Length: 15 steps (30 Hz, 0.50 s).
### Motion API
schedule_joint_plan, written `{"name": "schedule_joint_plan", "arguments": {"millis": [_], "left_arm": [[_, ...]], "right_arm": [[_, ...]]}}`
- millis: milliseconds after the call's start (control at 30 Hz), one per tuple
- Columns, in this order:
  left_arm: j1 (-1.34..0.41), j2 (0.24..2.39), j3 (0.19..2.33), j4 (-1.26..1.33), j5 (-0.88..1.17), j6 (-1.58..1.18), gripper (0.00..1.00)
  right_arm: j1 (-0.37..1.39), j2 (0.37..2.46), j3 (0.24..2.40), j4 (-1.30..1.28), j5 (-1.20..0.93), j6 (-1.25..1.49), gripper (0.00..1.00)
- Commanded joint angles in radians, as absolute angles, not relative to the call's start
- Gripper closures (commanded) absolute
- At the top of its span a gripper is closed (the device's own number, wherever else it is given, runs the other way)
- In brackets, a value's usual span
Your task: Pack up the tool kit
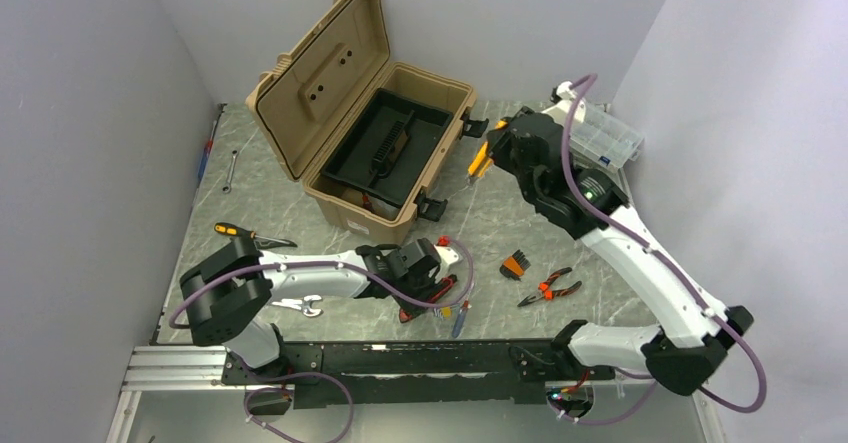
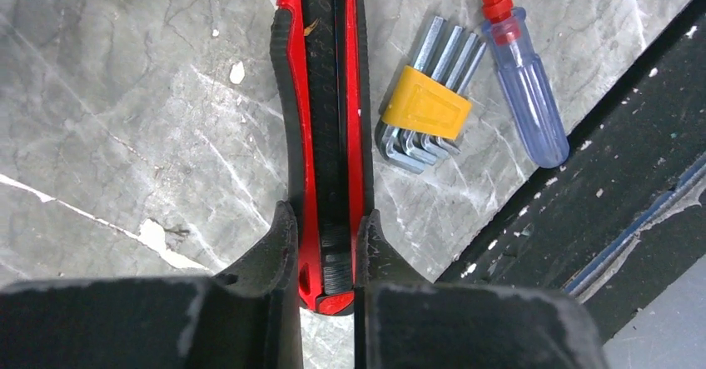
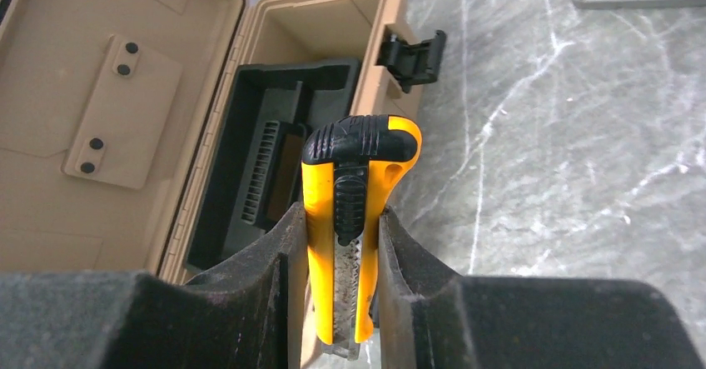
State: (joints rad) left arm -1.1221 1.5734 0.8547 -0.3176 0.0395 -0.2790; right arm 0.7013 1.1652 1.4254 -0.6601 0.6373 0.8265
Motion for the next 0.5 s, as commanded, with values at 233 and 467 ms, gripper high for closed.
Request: {"name": "schedule_joint_plan", "arguments": {"millis": [233,467], "left_arm": [[-1.118,1.327,0.863,-0.538,0.003,-0.274,1.00],[-1.118,1.308,0.825,-0.516,-0.047,-0.289,0.69]], "right_arm": [[0.622,1.418,1.588,-0.426,0.427,0.813,1.00],[0.583,1.695,1.755,-0.429,0.278,0.816,1.00]]}}
